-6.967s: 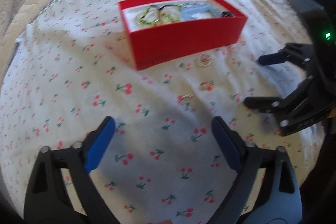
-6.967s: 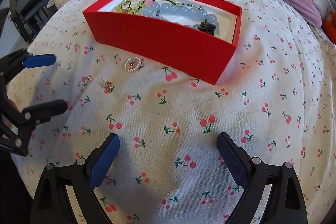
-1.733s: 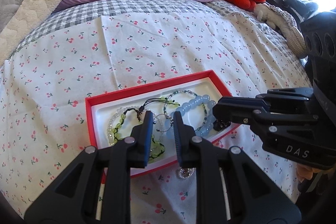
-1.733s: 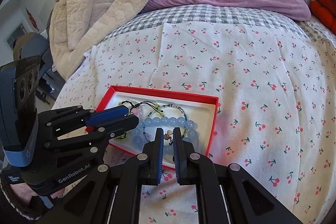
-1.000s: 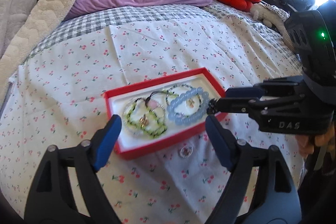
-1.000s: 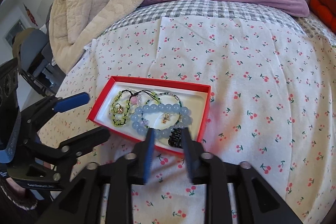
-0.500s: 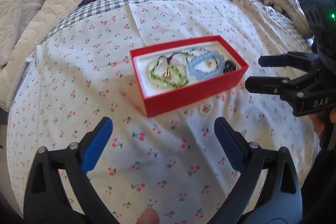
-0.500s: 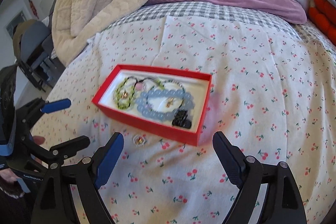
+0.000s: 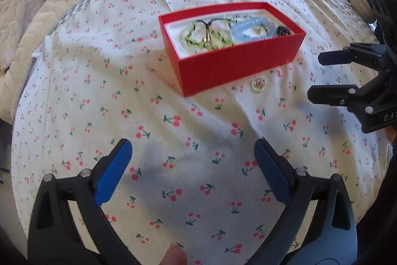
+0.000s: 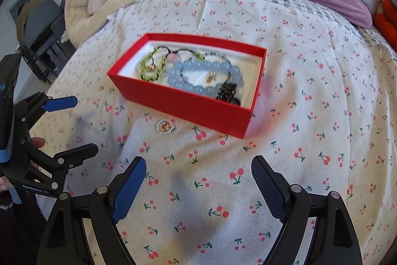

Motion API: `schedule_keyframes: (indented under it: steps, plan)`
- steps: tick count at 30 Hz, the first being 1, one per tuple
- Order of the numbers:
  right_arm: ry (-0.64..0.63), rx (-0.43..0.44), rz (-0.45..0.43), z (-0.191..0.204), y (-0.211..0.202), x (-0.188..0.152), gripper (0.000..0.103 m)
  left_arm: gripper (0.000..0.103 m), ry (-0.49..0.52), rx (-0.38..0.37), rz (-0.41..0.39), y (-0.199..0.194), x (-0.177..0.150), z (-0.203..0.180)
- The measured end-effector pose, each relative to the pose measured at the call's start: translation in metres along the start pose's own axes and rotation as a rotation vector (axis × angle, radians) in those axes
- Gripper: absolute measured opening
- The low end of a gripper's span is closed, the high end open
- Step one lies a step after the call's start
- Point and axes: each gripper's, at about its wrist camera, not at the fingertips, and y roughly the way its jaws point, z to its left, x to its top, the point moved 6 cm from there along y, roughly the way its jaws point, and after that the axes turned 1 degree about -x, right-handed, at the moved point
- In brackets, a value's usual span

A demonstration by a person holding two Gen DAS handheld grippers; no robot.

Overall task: Organize jewelry
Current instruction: 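Withdraw both open tools from the red box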

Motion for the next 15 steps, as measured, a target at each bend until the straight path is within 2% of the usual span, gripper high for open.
schedule_keyframes:
  steps: [8, 9, 13, 15]
  plan:
    - [-0.062, -0.002, -0.022, 0.015, 0.018, 0.003, 0.087, 0.098, -0.018, -0.051, 0.008, 0.007, 0.002, -0.001]
    - [-0.069, 0.005, -0.025, 0.018, 0.020, 0.004, 0.085, 0.098, -0.020, -0.057, 0.007, 0.007, 0.002, -0.001]
    - [-0.095, 0.056, -0.016, 0.028, 0.029, 0.009, 0.063, 0.094, -0.007, -0.067, 0.001, 0.008, 0.005, -0.002]
    - [-0.100, 0.069, -0.016, 0.031, 0.032, 0.012, 0.057, 0.093, 0.002, -0.068, 0.002, 0.009, 0.006, -0.002]
